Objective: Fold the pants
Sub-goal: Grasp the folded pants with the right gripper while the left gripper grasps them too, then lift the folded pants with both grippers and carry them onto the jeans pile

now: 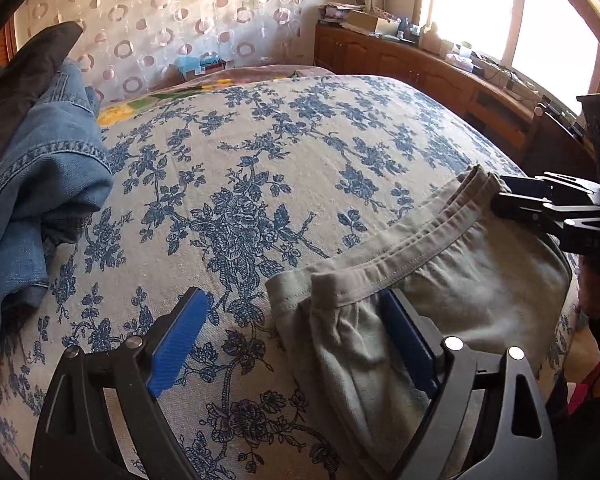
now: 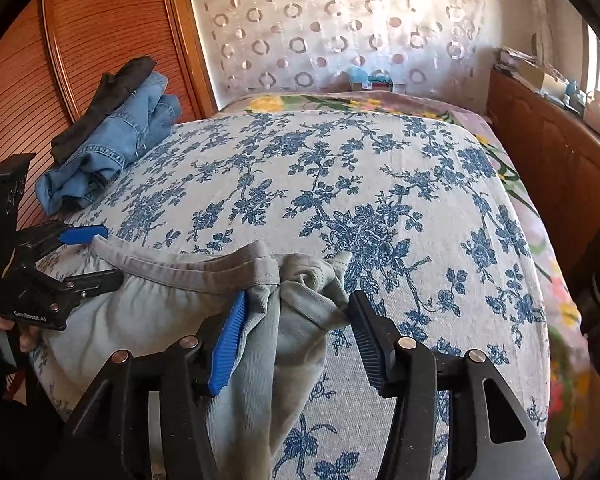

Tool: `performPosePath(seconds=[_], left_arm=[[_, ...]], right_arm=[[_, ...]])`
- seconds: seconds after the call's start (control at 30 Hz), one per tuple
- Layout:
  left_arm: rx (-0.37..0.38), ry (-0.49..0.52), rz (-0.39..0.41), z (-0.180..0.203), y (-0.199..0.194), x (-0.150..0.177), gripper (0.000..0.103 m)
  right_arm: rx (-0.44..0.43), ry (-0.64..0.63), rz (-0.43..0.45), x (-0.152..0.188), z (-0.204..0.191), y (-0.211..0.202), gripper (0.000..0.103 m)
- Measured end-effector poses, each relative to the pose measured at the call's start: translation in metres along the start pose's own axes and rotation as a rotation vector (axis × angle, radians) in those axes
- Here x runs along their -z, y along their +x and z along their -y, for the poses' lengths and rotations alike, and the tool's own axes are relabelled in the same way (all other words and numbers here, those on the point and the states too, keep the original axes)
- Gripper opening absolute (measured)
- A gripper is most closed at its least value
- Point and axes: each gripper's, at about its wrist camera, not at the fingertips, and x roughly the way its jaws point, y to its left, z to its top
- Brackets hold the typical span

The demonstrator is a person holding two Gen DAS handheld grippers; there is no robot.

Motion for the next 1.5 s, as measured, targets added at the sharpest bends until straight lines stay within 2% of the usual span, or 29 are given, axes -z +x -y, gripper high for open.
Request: performPosePath(seconds=[0.2, 0.37, 0.47, 0.6, 0.73, 0.83, 0.93, 1.0, 1.1, 1.23, 1.5], left_arm=[[0.006, -0.005, -0.003, -0.001, 0.001, -0.001, 0.089], [0.046, -0.040, 0.005, -0.006, 0.000, -0.002, 0.087], [0.076, -0.052, 0.012, -0.007, -0.003, -0.003, 0.076], [0.132, -0.061, 0.016, -0.005, -0.004, -0.003, 0.053], [0.154, -0.070, 0.014, -0.004, -0.005, -0.004, 0.045], [0.176, -0.084, 0.012, -0.005, -0.006, -0.003, 0.038], [0.189, -0.083, 0.006, -0.003, -0.006, -0.002, 0.030], [0.202, -0.085, 0.003, -0.003, -0.007, -0.002, 0.024], [0.225, -0.098, 0.005, -0.002, -0.014, -0.007, 0.019], [0.236, -0.092, 0.026, -0.001, -0.030, -0.016, 0.018], [0.191, -0.132, 0.109, -0.028, -0.062, -0.038, 0.018]], right_arm=[[-0.003, 0.014, -0.030, 0.003, 0.006, 0.005, 0.062], [-0.005, 0.007, -0.035, 0.001, 0.003, 0.010, 0.062], [-0.017, 0.004, -0.035, 0.000, 0.002, 0.012, 0.062], [-0.043, -0.005, -0.037, 0.000, -0.003, 0.015, 0.062], [-0.073, -0.019, -0.042, -0.001, -0.009, 0.019, 0.062], [-0.078, -0.016, -0.042, -0.003, -0.010, 0.020, 0.053], [-0.094, -0.004, -0.046, -0.005, -0.007, 0.023, 0.040], [-0.106, -0.001, -0.054, -0.007, -0.007, 0.024, 0.027], [-0.131, 0.010, -0.069, -0.015, -0.007, 0.021, 0.018], [-0.150, -0.029, -0.051, -0.030, -0.015, 0.007, 0.016], [-0.178, -0.080, 0.025, -0.064, -0.030, -0.010, 0.015]])
